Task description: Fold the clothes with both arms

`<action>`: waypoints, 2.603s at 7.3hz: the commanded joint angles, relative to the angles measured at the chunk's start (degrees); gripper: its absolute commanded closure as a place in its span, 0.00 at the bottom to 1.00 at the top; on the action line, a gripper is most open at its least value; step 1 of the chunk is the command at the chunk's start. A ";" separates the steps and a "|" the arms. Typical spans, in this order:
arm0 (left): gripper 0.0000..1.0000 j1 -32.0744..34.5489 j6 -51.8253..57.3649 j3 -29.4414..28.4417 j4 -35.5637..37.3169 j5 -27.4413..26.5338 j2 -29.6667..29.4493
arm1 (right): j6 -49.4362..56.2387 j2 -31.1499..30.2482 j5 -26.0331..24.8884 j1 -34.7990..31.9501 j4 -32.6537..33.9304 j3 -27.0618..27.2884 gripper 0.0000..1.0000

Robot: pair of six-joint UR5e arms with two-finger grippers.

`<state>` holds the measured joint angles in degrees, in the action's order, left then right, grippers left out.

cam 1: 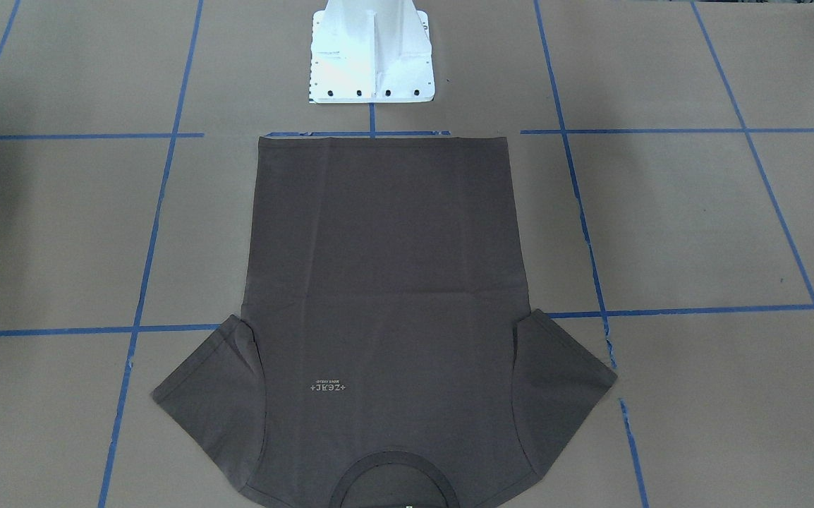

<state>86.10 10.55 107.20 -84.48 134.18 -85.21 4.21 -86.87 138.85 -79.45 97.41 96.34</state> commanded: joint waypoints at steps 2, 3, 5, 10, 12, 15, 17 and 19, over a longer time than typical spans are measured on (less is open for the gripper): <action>0.00 0.03 0.09 0.72 -2.25 1.44 -0.13 | -17.66 3.63 0.46 8.05 -8.58 -0.28 0.01; 0.00 0.03 -0.09 0.73 -2.79 1.70 0.05 | -27.84 5.73 -0.32 12.18 -16.99 -2.02 0.01; 0.00 -0.06 -0.18 0.55 -2.71 5.90 0.31 | -48.15 16.50 -3.30 17.47 -28.80 -12.70 0.04; 0.00 -0.06 -0.27 0.99 -2.70 5.83 0.31 | -65.56 31.93 -20.86 26.27 -42.39 -32.77 0.23; 0.00 -0.06 -0.27 1.25 -2.70 5.83 0.31 | -65.65 33.08 -23.27 27.07 -42.30 -33.93 0.31; 0.00 -0.06 -0.27 1.17 -2.70 5.66 0.31 | -65.56 33.44 -24.06 27.25 -42.30 -35.26 0.35; 0.00 -0.06 -0.27 1.16 -2.70 5.66 0.31 | -65.65 33.44 -24.41 27.25 -42.30 -35.26 0.72; 0.00 -0.06 -0.27 1.16 -2.70 5.74 0.40 | -65.56 33.61 -24.41 27.25 -42.39 -35.09 1.00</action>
<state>86.05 10.28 108.37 -87.19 139.85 -84.88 -61.41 -53.38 114.50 -52.21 55.09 61.13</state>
